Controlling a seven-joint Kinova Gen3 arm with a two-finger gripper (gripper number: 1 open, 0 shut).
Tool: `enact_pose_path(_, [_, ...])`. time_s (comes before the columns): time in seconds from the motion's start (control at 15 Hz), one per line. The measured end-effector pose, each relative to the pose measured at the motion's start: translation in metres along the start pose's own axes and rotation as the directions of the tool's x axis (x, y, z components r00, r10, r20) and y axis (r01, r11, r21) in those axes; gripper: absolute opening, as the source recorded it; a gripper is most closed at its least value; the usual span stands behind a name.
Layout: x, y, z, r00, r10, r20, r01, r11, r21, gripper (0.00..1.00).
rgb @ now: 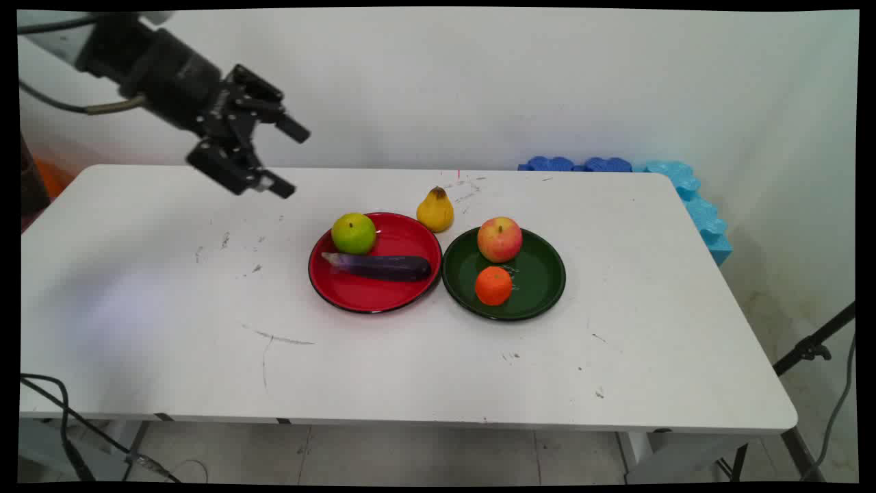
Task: Pick up the mandarin from the green plate
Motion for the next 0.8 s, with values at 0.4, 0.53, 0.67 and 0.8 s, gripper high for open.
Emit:
enact_pose_path(0.4, [0.054,-0.006,0.054,1.0,-0.022,0.015,0.021,0.999,0.044,1.0])
enact_pose_path(0.53, [0.069,-0.008,0.079,0.998,-0.058,0.038,0.055,0.997,0.057,1.0])
enact_pose_path(0.67, [0.08,-0.01,0.105,0.993,-0.101,0.062,0.096,0.993,0.068,1.0])
enact_pose_path(0.8, [0.088,-0.012,0.136,0.986,-0.141,0.088,0.135,0.988,0.075,1.0])
